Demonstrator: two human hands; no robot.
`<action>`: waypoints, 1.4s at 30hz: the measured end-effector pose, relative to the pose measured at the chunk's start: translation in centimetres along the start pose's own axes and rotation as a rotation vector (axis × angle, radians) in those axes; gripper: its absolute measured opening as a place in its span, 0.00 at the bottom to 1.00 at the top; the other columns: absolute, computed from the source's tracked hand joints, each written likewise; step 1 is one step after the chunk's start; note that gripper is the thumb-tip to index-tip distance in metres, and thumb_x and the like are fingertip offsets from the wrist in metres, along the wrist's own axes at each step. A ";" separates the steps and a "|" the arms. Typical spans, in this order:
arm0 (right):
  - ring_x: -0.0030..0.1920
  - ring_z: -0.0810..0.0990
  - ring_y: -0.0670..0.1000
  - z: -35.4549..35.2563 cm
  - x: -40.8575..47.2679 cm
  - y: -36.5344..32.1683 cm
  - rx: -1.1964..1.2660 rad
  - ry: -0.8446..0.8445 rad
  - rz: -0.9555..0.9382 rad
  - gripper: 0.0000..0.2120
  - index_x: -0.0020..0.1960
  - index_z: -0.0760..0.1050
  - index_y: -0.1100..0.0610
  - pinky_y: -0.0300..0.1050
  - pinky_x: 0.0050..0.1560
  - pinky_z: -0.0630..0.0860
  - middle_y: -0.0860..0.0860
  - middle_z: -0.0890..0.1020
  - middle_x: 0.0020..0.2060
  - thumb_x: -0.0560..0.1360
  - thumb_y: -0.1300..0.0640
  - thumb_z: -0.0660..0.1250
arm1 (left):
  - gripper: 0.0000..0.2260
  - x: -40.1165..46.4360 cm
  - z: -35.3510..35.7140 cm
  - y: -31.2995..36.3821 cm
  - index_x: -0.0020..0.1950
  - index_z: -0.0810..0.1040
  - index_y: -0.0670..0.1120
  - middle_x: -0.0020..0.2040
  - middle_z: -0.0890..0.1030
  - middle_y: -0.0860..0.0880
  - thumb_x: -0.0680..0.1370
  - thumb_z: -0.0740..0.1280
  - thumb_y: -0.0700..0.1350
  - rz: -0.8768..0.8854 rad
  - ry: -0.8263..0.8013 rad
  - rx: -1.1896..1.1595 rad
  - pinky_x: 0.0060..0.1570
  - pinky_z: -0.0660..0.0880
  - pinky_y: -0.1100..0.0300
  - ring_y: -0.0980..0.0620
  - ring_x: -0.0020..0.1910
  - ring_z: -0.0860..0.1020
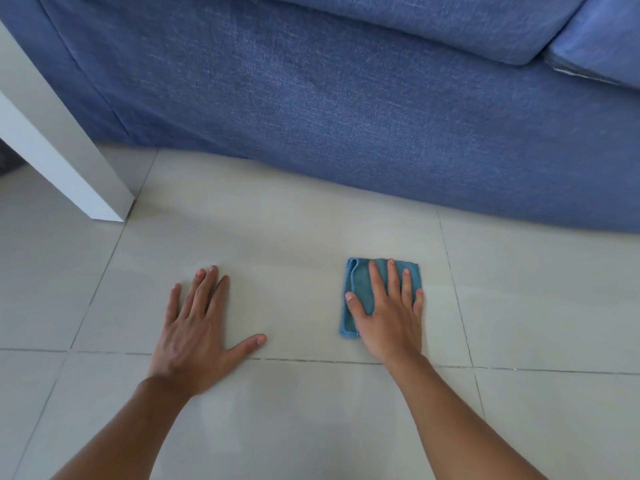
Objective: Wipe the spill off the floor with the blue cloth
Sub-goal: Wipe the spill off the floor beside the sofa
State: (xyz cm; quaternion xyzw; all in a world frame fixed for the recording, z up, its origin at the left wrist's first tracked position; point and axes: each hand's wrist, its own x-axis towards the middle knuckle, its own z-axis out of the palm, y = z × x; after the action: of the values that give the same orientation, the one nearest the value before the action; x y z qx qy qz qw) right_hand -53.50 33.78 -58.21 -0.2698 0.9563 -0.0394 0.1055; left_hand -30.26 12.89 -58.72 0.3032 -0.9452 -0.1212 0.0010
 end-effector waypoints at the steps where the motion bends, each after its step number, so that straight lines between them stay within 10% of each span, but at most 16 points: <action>1: 0.82 0.37 0.53 -0.2 1.1 0.1 -0.001 -0.004 0.023 0.38 0.83 0.43 0.41 0.60 0.80 0.38 0.46 0.41 0.83 0.77 0.27 0.44 | 0.51 0.0 0.0 0.0 0.80 0.60 0.41 0.82 0.56 0.43 0.71 0.48 0.80 0.001 0.001 0.002 0.79 0.45 0.44 0.47 0.82 0.49; 11: 0.82 0.36 0.56 -1.2 10.7 -5.1 -0.017 -0.057 -0.044 0.39 0.82 0.42 0.41 0.62 0.79 0.36 0.48 0.40 0.83 0.75 0.26 0.41 | 0.50 0.1 -0.4 -0.1 0.80 0.61 0.41 0.82 0.56 0.43 0.73 0.47 0.78 0.006 -0.016 -0.024 0.78 0.46 0.43 0.47 0.82 0.50; 29: 0.82 0.35 0.54 1.5 8.6 -23.7 -0.061 -0.174 -0.735 0.38 0.82 0.44 0.39 0.60 0.79 0.35 0.47 0.41 0.83 0.76 0.27 0.46 | 0.46 -6.2 -2.3 -6.0 0.78 0.64 0.40 0.80 0.62 0.41 0.75 0.56 0.75 -0.199 0.068 -0.103 0.79 0.50 0.48 0.47 0.81 0.54; 42: 0.82 0.37 0.52 2.0 6.5 -24.6 -0.081 -0.212 -0.983 0.40 0.82 0.44 0.37 0.58 0.79 0.35 0.44 0.43 0.83 0.74 0.25 0.49 | 0.65 -11.7 -3.4 -9.6 0.82 0.49 0.39 0.83 0.51 0.41 0.61 0.57 0.85 -0.452 0.042 -0.109 0.79 0.39 0.50 0.46 0.82 0.45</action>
State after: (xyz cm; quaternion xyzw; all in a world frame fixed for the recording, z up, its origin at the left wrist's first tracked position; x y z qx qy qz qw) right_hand -45.96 9.36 -58.05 -0.6945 0.7011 -0.0197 0.1603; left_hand -14.94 11.23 -56.80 0.5093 -0.8450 -0.1630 0.0097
